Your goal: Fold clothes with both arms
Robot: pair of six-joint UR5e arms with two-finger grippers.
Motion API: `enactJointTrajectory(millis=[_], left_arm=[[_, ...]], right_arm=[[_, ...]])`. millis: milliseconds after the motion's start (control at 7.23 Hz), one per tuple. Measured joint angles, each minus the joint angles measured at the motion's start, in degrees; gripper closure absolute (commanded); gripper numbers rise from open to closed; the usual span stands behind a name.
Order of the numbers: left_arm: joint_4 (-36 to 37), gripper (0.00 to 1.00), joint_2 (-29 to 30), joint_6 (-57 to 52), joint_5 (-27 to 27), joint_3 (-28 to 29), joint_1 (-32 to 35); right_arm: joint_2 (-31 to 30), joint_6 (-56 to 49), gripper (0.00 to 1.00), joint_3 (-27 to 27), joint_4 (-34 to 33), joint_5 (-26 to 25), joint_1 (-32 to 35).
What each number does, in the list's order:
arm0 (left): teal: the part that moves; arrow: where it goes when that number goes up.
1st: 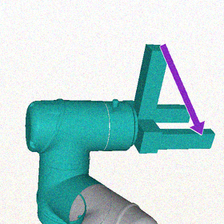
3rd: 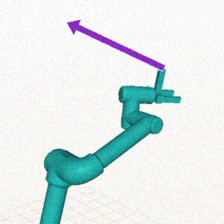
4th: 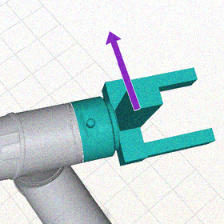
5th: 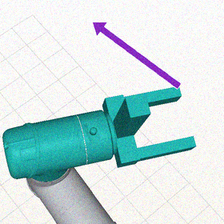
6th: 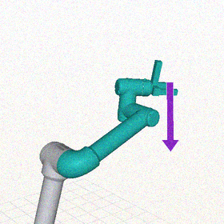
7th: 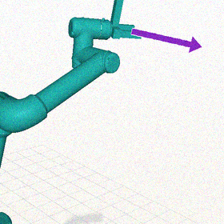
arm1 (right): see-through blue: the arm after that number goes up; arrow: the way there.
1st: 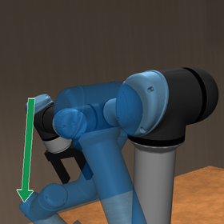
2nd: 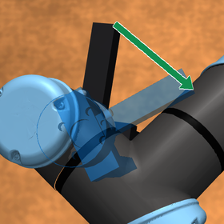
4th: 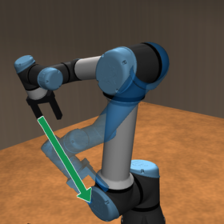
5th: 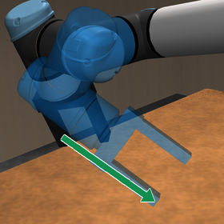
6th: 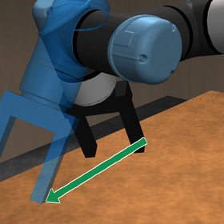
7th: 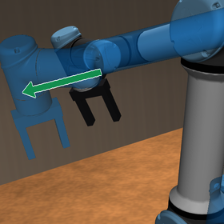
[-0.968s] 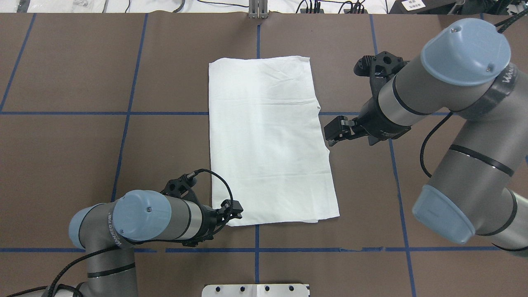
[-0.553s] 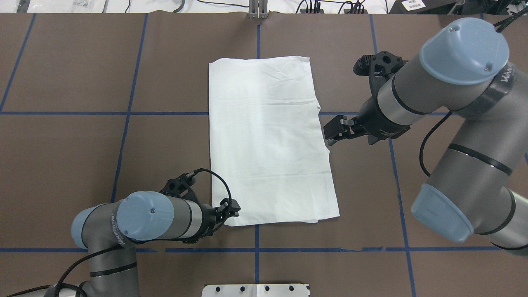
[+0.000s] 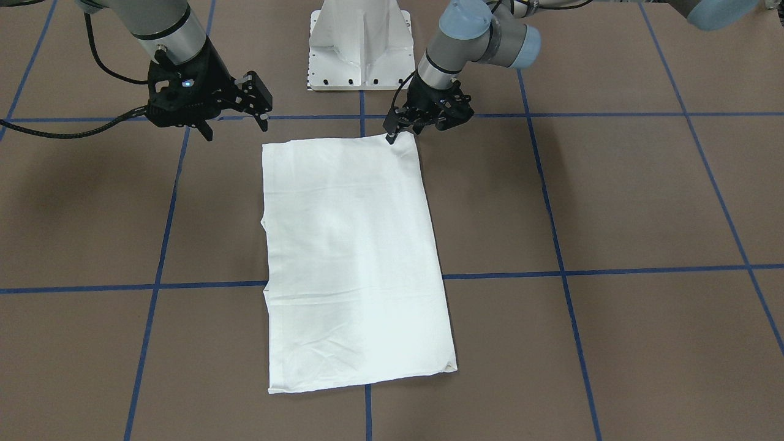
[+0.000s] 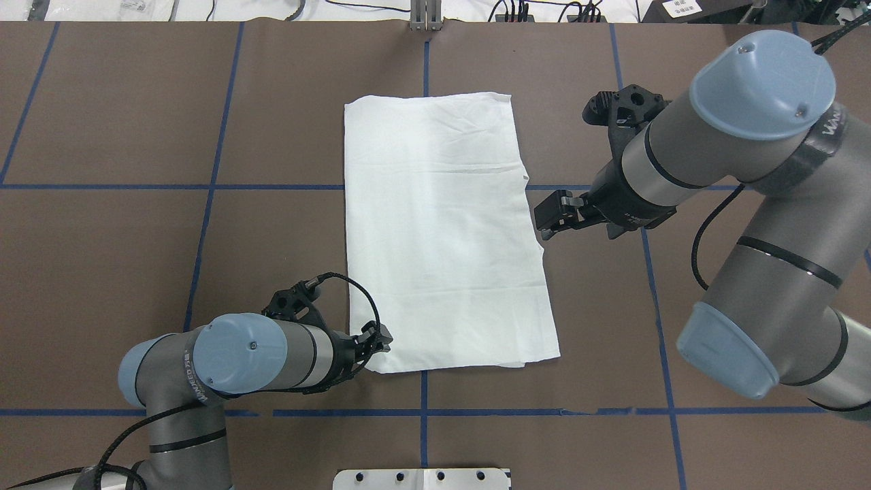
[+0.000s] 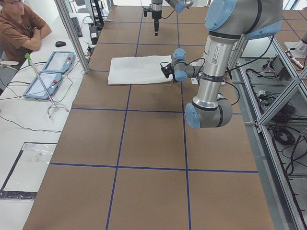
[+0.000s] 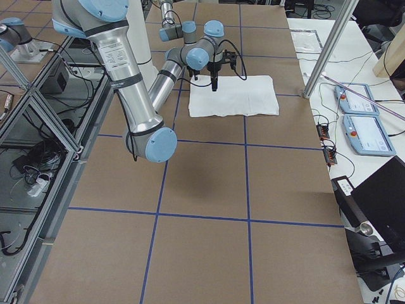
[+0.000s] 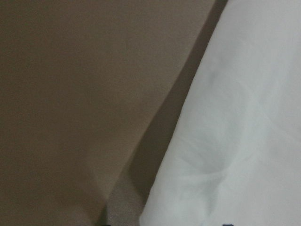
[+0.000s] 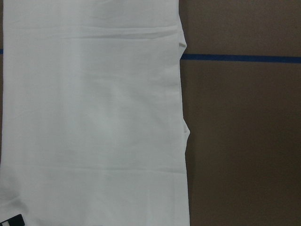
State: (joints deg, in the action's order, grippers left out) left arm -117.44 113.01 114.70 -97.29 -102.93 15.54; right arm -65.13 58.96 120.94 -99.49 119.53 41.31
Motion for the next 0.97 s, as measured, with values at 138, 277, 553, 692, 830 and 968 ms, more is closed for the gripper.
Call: enactJointTrajectory(millis=[138,277,553,692,830,968], left_arm=[[-0.06,0.41,0.01,-0.02,0.45,0.11,0.24],[-0.11,0.41,0.04,-0.05,1.21,0.22,0.46],[-0.15,0.41,0.61,-0.05,1.73,0.27,0.58],[-0.16,0.43,0.90,0.08,1.71,0.30,0.55],[-0.16,0.45,1.04,0.22,1.66,0.33,0.53],[-0.16,0.46,1.01,0.23,1.61,0.35,0.55]], right_arm=[[0.00,0.03,0.00,0.00,0.00,0.00,0.10],[-0.06,0.07,0.00,0.00,0.00,0.00,0.23],[-0.14,0.10,0.00,0.00,-0.05,0.00,0.38],[-0.25,0.10,0.00,-0.01,-0.07,0.00,0.44],[-0.36,0.10,0.00,0.00,-0.08,0.00,0.48],[-0.40,0.12,0.00,0.00,-0.07,0.00,0.51]])
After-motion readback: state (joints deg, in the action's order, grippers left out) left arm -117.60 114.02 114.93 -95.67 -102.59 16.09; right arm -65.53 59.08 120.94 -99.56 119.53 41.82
